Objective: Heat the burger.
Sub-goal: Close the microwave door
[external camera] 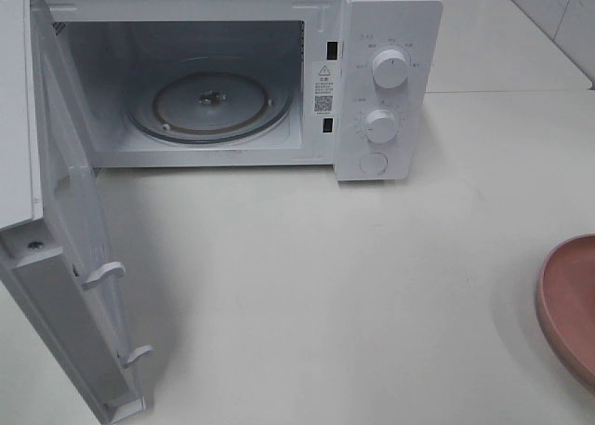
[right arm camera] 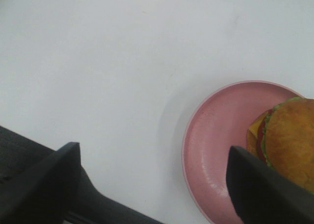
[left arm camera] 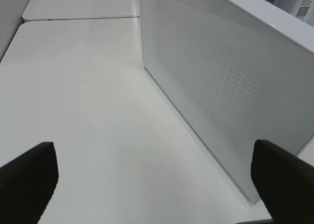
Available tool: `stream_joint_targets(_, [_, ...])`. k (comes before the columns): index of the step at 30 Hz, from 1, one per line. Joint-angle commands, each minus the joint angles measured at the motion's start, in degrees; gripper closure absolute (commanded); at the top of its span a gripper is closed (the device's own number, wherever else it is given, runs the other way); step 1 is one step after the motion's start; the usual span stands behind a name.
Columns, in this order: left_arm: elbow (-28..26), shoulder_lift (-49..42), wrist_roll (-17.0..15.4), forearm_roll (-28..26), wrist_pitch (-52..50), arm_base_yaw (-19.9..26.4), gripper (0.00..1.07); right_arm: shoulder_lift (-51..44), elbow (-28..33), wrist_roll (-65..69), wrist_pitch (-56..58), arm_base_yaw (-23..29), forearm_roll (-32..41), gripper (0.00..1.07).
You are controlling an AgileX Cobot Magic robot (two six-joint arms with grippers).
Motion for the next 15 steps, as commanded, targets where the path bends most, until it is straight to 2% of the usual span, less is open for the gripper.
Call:
stream_joint_targets(1, [0.17, -0.46, 0.11, -0.29, 0.17, 0.11, 0.07, -5.5, 2.46, -2.46, 0.29, -5.04, 1.03, 0.31])
stream_joint_targets(2, [0.17, -0.46, 0.11, -0.29, 0.17, 0.11, 0.07, -8.08, 3.32, -3.84, 0.23, -7.62, 2.18, 0.31])
stream_joint_targets(5, [0.17, -0.46, 0.11, -0.29, 0.17, 0.11, 0.07, -9.17, 3.55, -4.3, 0.11, -8.59, 2.81, 0.31])
stream_joint_targets(6, [0.17, -0.46, 0.11, -0.29, 0.17, 0.11, 0.07, -11.8, 4.01, -5.39, -0.06, -11.17, 4.35, 0.31])
stream_joint_targets(8, [0.17, -0.46, 0.11, -0.29, 0.17, 0.11, 0.07, -12.83, 4.07, -5.79, -0.06, -12.26, 4.93, 0.31])
stream_joint_targets(10, [0.17, -0.46, 0.11, -0.29, 0.17, 0.11, 0.07, -18.05, 4.07, -8.14, -0.06, -17.53, 7.16, 0.31])
stream_joint_targets(15, [0.17, -0.46, 0.11, -0.29, 0.17, 0.11, 0.07, -23.43, 4.07, -10.89, -0.06, -21.94, 8.08, 0.31])
